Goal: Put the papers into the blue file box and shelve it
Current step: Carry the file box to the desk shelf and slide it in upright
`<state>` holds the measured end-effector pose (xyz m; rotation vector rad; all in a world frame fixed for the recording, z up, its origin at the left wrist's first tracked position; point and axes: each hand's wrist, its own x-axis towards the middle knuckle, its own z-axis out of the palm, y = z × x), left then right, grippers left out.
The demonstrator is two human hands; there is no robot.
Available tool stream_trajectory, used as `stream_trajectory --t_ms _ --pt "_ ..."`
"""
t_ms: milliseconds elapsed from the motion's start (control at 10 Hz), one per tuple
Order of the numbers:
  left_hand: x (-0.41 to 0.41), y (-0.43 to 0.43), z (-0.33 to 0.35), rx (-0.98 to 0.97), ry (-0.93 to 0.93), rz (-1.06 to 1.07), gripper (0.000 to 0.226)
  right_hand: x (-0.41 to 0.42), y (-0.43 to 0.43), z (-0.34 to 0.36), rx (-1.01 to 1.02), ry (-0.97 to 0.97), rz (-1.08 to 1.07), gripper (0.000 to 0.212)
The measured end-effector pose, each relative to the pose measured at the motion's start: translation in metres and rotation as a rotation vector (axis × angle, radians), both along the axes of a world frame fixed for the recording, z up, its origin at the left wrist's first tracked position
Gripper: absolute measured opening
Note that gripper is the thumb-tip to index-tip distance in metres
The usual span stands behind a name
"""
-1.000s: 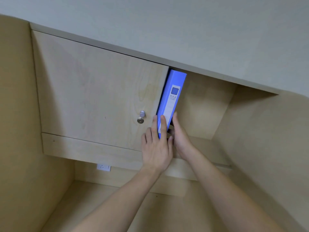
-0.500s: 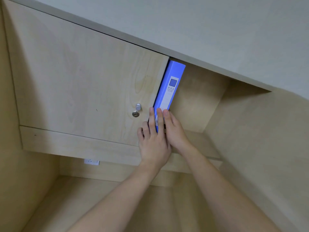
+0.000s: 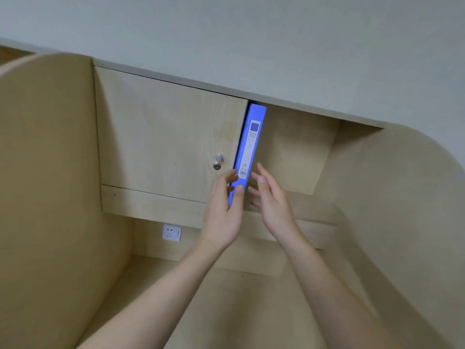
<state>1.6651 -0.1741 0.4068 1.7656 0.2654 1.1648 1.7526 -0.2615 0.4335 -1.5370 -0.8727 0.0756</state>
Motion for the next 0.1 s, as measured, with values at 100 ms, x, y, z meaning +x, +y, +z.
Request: stream_trajectory --t_ms 100 --pt "-0.0524 -0.0388 0.0123 -0.123 -0.098 -0.013 0.027 -0.0397 -0.0364 -0.0014 0.144 -0.020 0.094 0.029"
